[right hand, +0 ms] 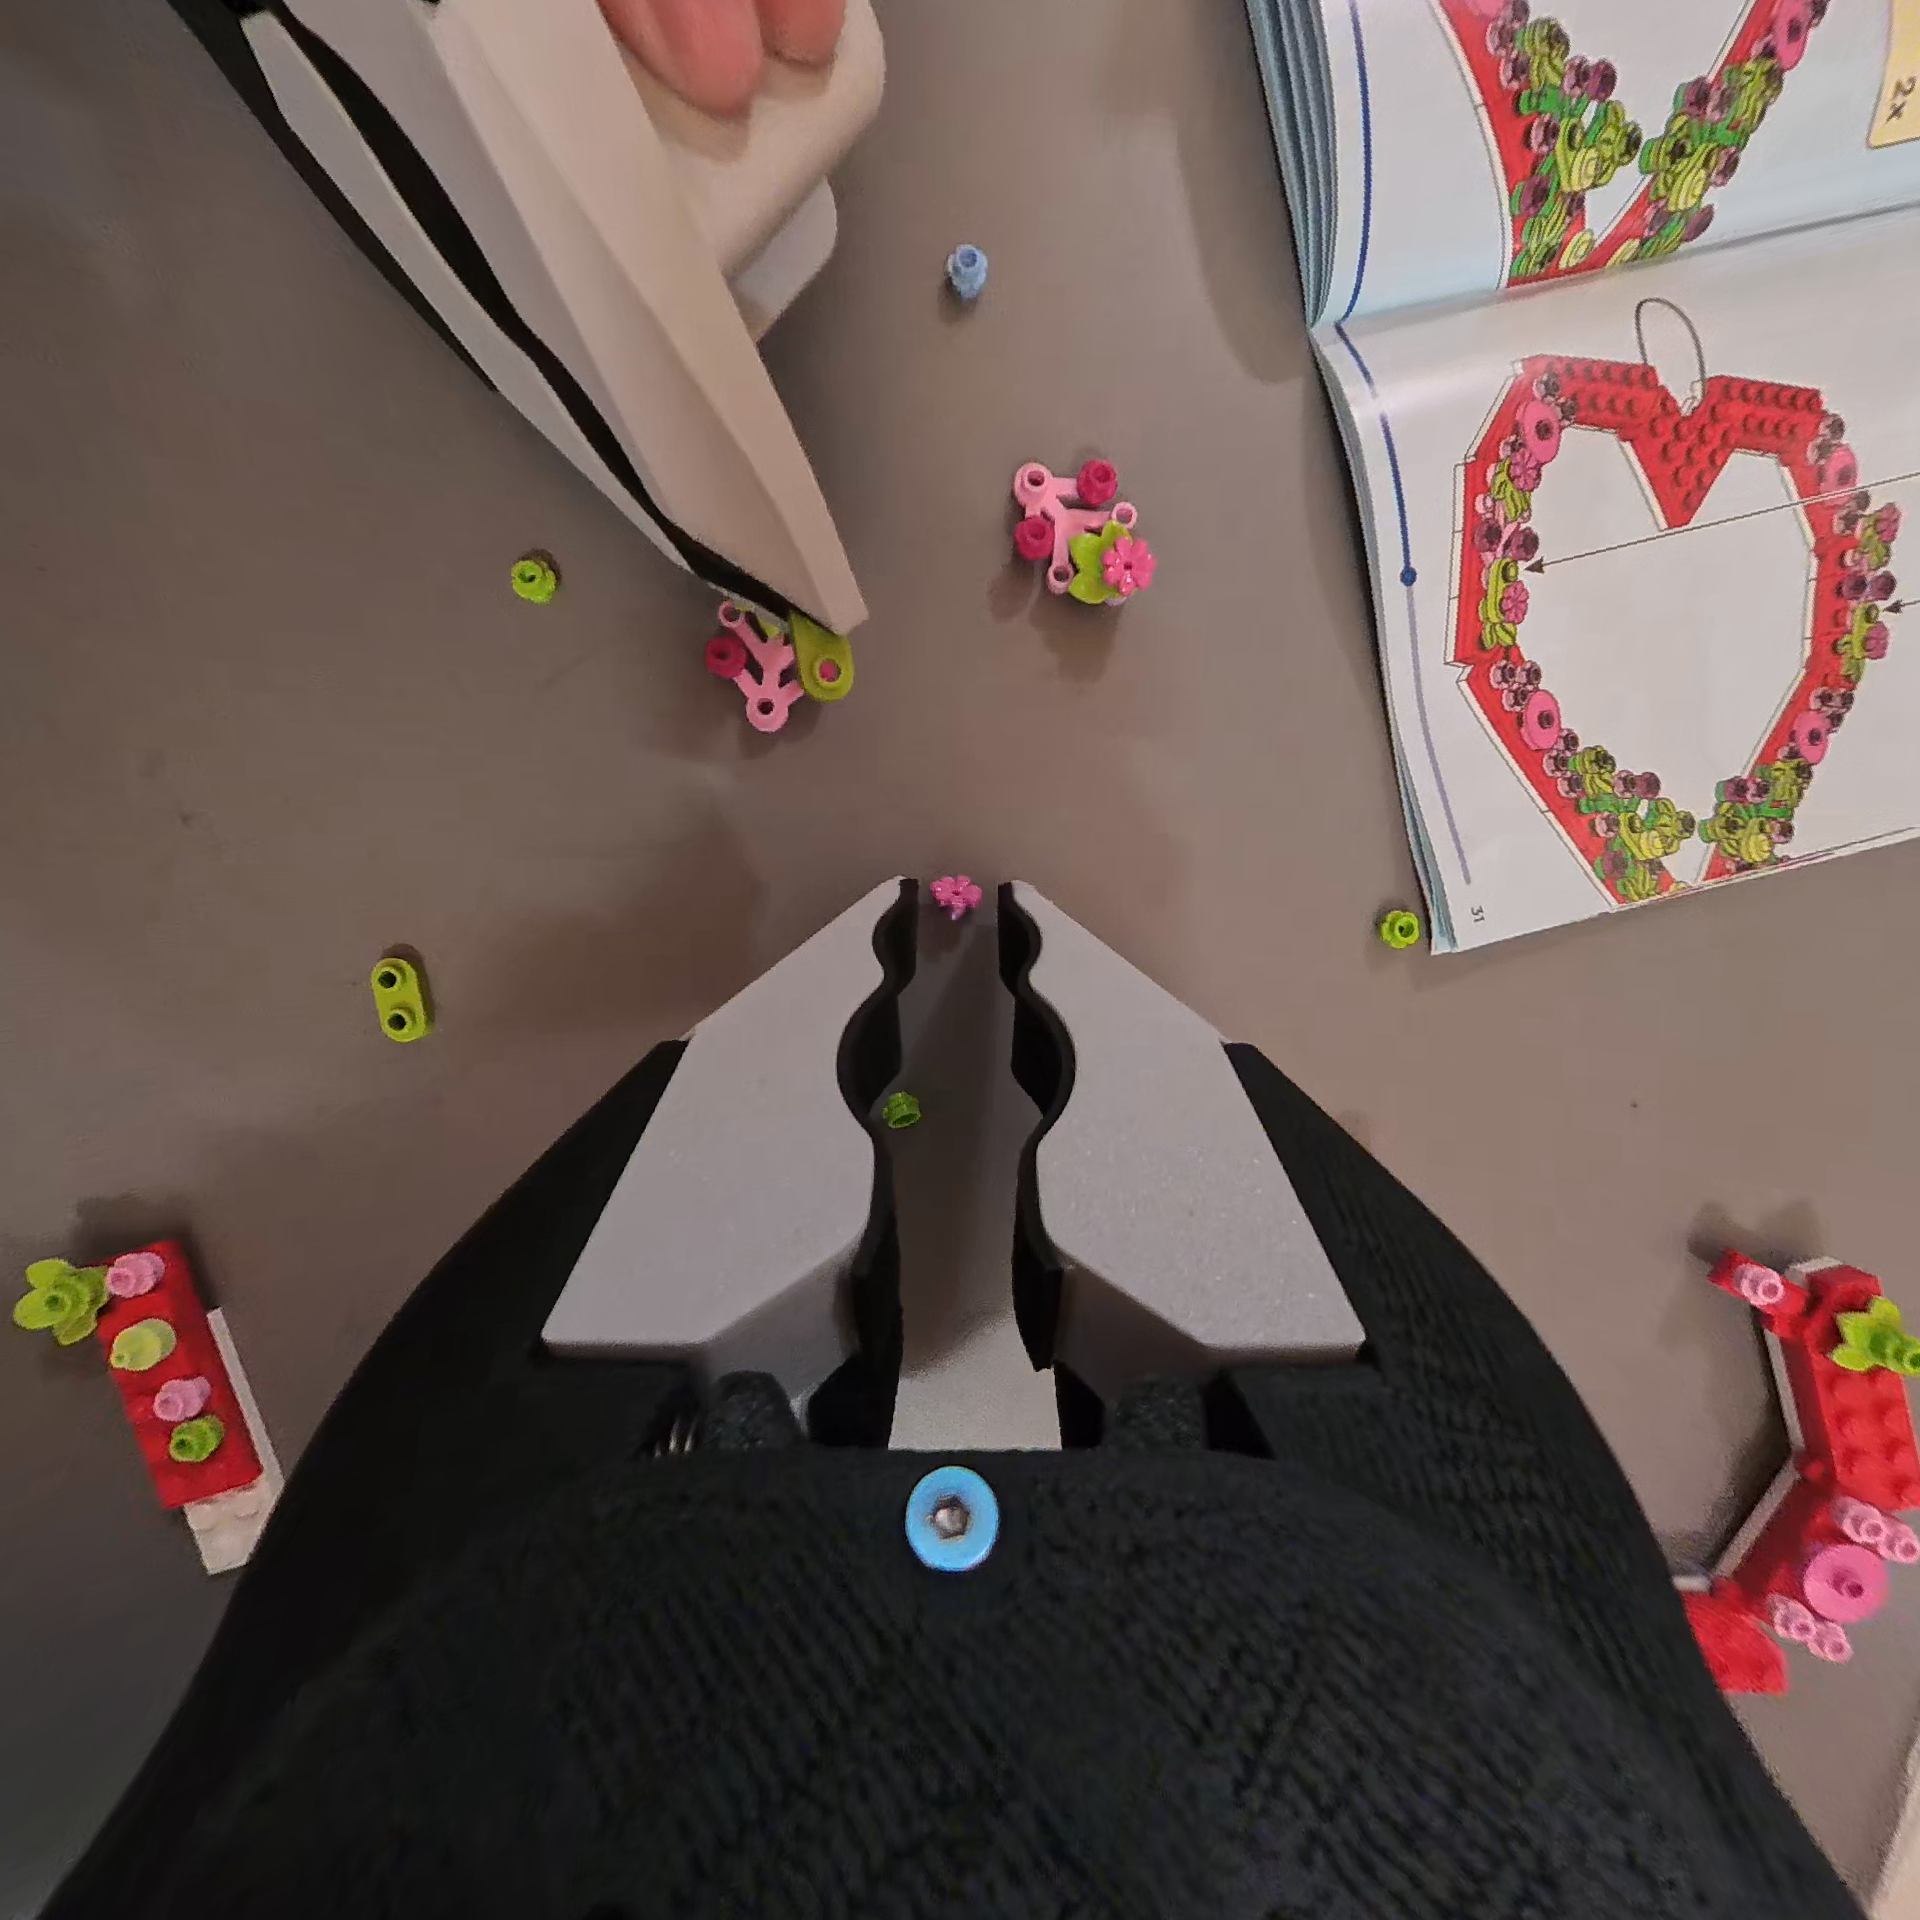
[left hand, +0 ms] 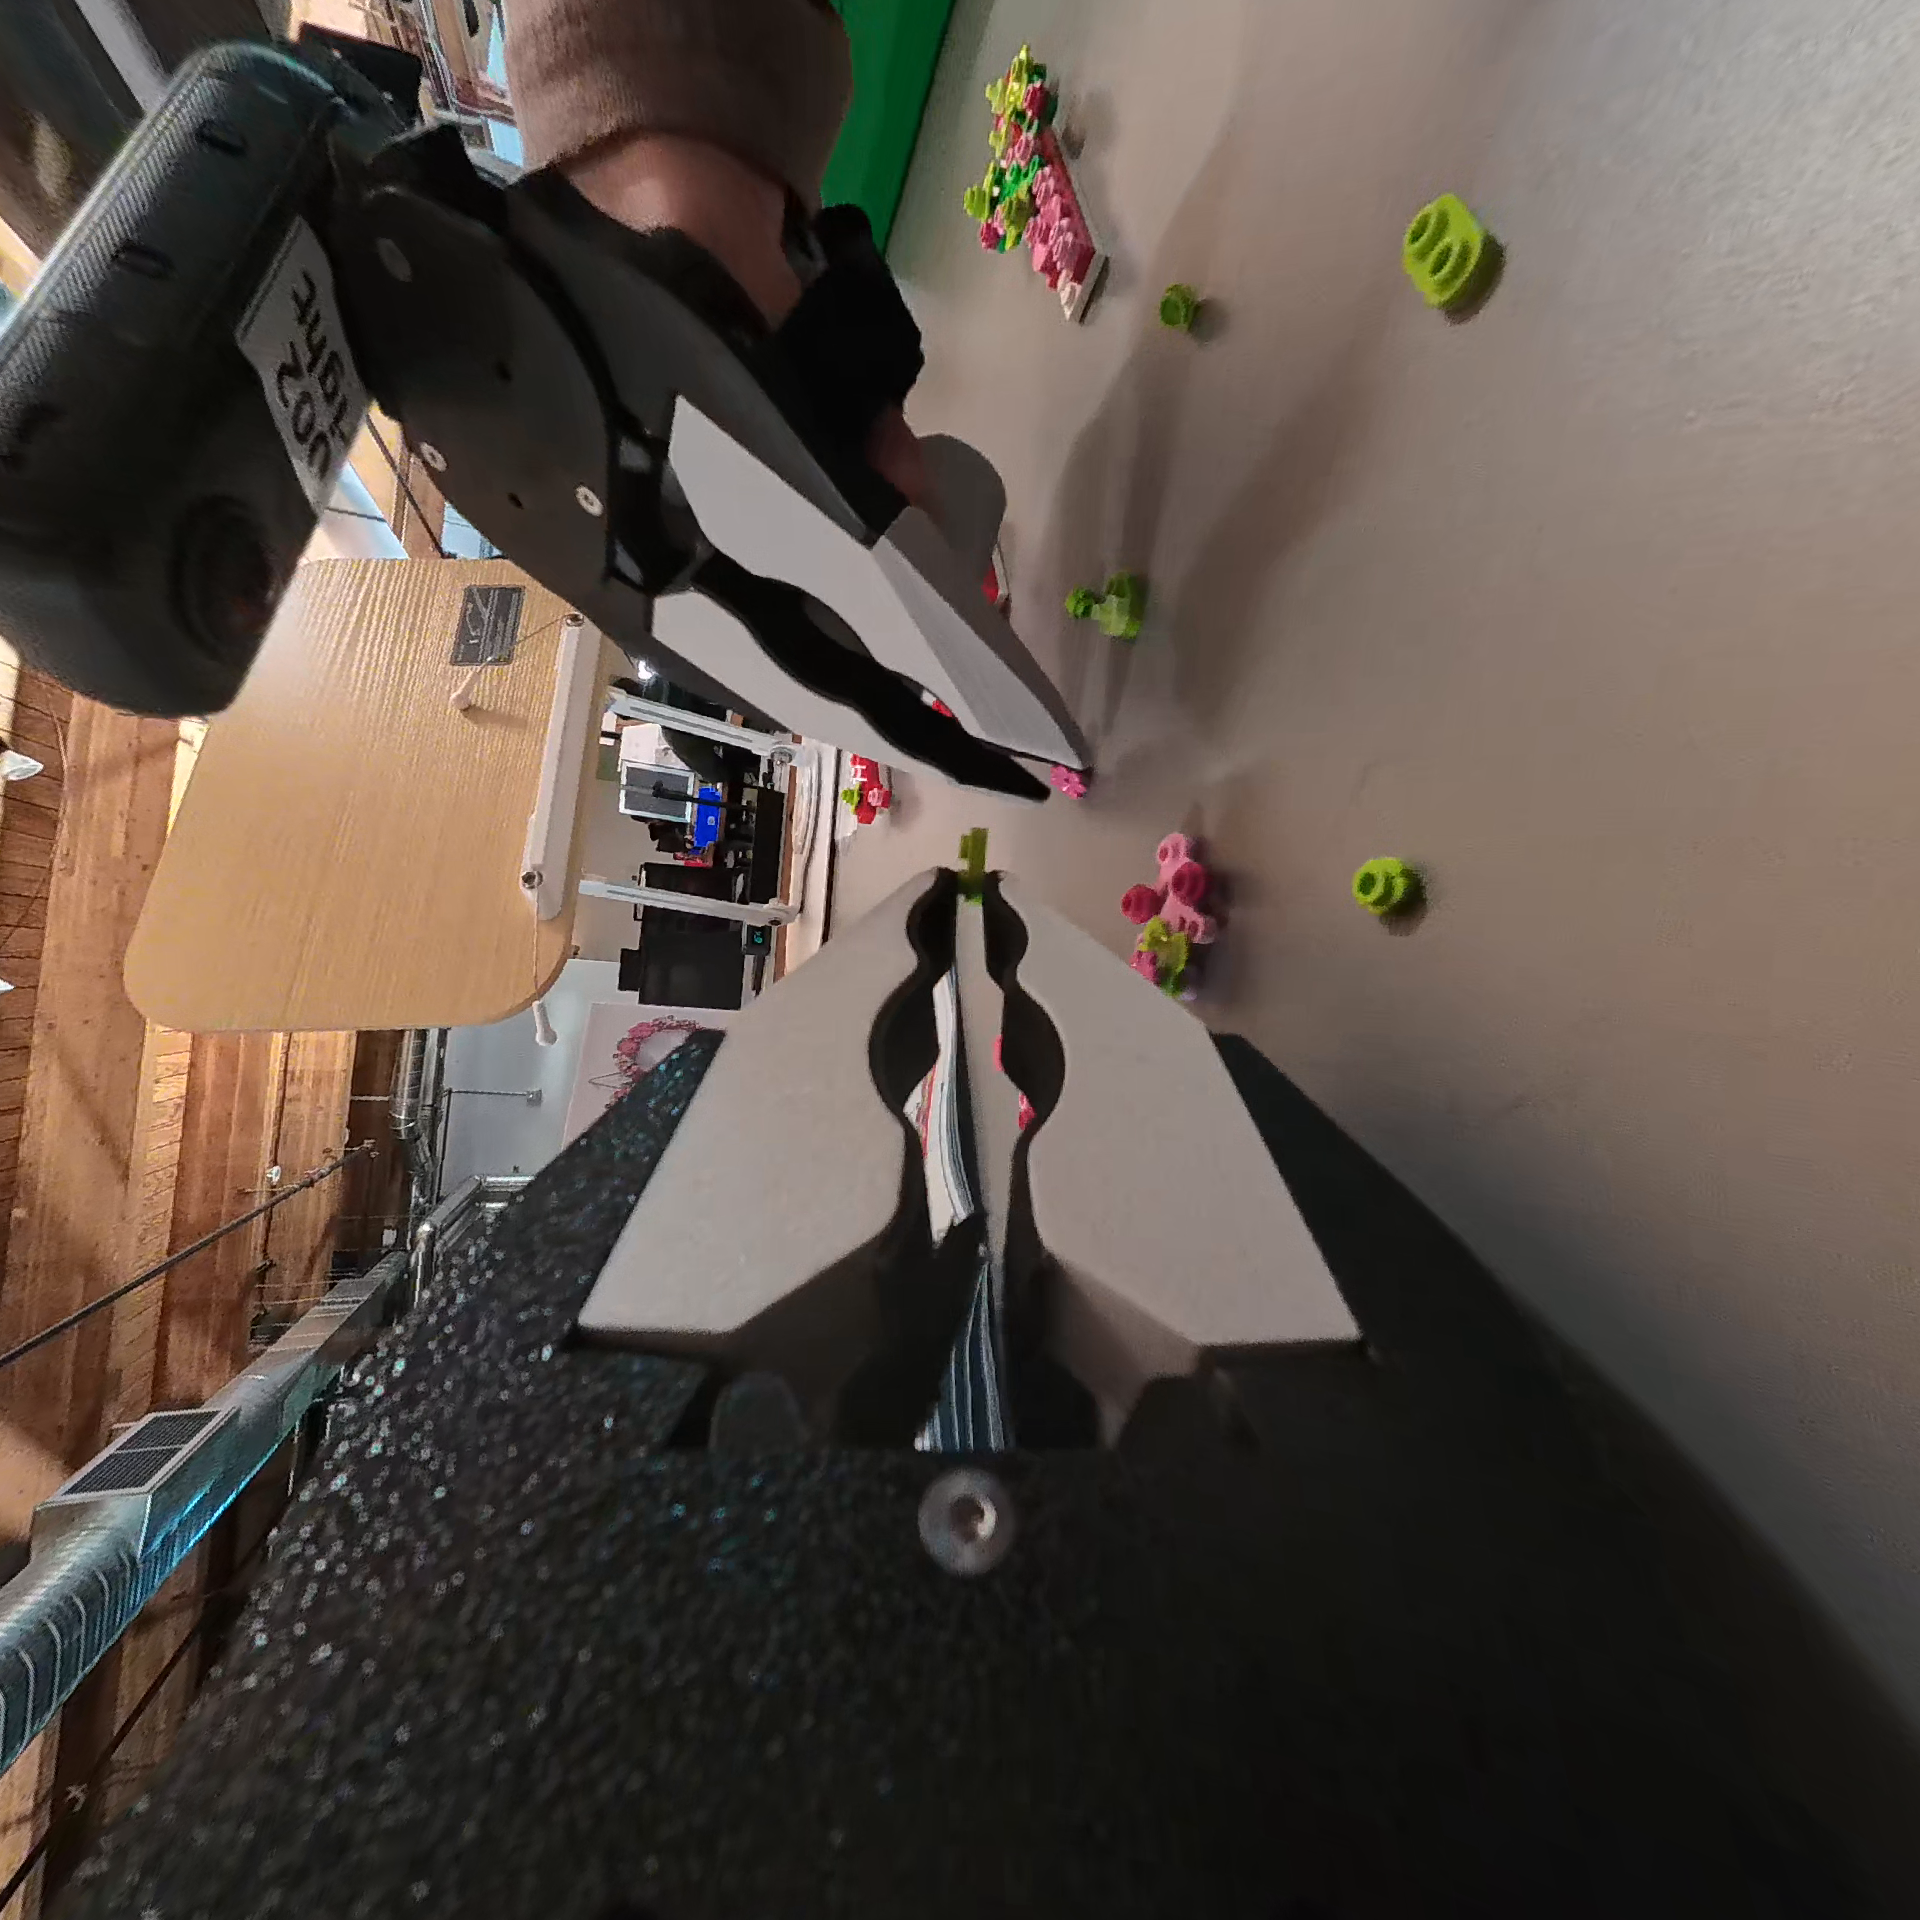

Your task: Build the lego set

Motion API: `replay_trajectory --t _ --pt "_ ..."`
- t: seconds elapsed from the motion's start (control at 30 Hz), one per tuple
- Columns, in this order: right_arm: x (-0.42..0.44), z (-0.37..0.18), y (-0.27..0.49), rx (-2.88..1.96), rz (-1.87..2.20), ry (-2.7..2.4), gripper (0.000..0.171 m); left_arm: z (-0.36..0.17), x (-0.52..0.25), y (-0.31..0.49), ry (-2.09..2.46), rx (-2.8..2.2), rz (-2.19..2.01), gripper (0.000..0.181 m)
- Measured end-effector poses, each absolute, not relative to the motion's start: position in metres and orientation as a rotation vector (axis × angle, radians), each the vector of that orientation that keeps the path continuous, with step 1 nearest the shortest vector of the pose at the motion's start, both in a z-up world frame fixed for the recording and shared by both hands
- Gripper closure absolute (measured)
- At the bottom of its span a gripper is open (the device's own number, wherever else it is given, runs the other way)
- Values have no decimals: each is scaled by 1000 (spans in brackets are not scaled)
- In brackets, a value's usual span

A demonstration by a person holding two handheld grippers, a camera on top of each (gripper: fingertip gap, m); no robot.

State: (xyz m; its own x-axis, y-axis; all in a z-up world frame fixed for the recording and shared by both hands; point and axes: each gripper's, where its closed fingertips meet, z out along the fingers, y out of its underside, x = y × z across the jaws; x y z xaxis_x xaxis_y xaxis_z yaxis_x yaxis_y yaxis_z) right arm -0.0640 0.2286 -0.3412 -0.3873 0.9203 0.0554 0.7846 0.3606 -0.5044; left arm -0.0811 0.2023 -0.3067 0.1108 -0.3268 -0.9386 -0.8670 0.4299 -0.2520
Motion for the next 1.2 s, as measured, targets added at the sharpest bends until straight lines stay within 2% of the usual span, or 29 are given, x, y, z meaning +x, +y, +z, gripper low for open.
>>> replay_trajectory --t 0.43,0.63,0.77,0.9,1.2 --pt "-63 -344 227 -1497 531 -2334 163 -307 -82 202 1456 -1143 545 178" --pt "-74 -318 234 -1474 660 -2089 163 -295 -86 205 1369 -1157 525 179" --pt "-91 -284 228 -1434 914 -1820 163 -283 -91 206 1295 -1157 512 179" --pt "-99 -254 210 -1516 1422 -1551 163 -278 -90 205 1267 -1159 481 179" --pt "-103 -251 203 -1677 1858 -1315 163 -266 -94 204 1190 -1173 413 179"
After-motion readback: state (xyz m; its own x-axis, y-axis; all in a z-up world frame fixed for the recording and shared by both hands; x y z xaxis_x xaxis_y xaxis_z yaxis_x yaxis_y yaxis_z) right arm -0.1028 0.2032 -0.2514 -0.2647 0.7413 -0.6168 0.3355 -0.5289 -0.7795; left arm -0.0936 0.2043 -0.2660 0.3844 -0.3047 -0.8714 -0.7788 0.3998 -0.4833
